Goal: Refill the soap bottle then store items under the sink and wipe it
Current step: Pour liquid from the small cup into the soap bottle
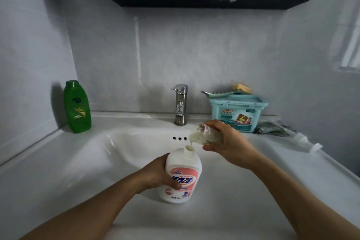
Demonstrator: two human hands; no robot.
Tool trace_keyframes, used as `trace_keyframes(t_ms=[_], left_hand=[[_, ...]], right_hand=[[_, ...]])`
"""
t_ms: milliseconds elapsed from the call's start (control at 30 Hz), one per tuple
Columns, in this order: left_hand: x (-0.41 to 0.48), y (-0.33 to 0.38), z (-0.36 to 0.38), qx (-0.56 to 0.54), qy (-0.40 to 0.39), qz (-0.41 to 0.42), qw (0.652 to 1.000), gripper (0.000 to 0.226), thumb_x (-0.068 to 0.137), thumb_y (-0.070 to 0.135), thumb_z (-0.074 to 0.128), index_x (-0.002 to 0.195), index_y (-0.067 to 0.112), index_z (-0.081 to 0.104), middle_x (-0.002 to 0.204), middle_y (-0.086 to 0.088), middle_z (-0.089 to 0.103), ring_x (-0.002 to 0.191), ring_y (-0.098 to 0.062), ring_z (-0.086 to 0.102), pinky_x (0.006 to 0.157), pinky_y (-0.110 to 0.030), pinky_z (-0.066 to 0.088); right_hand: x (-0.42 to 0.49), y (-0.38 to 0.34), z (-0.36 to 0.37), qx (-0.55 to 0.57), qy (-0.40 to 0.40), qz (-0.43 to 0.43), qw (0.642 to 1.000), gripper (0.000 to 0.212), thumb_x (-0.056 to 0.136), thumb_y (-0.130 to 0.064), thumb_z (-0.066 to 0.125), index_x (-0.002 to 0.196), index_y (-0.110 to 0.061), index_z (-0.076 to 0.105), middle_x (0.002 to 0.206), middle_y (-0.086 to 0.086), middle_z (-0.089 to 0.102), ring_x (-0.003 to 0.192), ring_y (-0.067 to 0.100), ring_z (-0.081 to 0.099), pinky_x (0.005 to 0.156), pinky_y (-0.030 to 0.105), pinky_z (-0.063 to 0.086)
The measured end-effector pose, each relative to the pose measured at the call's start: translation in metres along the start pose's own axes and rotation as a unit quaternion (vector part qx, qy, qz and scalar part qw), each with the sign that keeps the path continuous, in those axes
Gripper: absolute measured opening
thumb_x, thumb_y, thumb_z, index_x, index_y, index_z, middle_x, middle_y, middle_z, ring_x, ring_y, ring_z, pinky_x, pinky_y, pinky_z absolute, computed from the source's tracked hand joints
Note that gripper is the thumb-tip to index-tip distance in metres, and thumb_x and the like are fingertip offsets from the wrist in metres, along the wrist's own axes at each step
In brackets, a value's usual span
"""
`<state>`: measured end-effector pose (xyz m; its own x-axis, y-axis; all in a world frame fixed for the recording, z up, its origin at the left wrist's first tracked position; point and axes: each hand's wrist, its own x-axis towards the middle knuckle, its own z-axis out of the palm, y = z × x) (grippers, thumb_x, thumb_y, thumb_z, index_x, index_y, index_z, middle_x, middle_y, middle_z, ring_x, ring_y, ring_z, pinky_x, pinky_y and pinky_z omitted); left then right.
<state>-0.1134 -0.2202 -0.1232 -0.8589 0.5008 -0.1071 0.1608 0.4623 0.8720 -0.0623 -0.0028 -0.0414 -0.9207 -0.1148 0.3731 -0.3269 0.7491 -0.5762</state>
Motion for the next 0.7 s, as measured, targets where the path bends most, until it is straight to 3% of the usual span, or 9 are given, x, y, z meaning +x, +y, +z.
trace_keyframes(t_ms=[700], left_hand=[[0.0003,-0.0006,0.0002,0.002,-0.001,0.000,1.000,0.066,0.062,0.007,0.087,0.116,0.030,0.057,0.104,0.010,0.072,0.098,-0.005,0.066,0.084,-0.026,0.055]], right_hand=[[0.0010,0.0023,0.0012,-0.005,0.003,-0.006,1.000,0.054,0.077,-0.023,0.075,0.123,-0.028,0.049,0.108,-0.012,0.050,0.094,0.005,0.049,0.072,0.012,0.041]])
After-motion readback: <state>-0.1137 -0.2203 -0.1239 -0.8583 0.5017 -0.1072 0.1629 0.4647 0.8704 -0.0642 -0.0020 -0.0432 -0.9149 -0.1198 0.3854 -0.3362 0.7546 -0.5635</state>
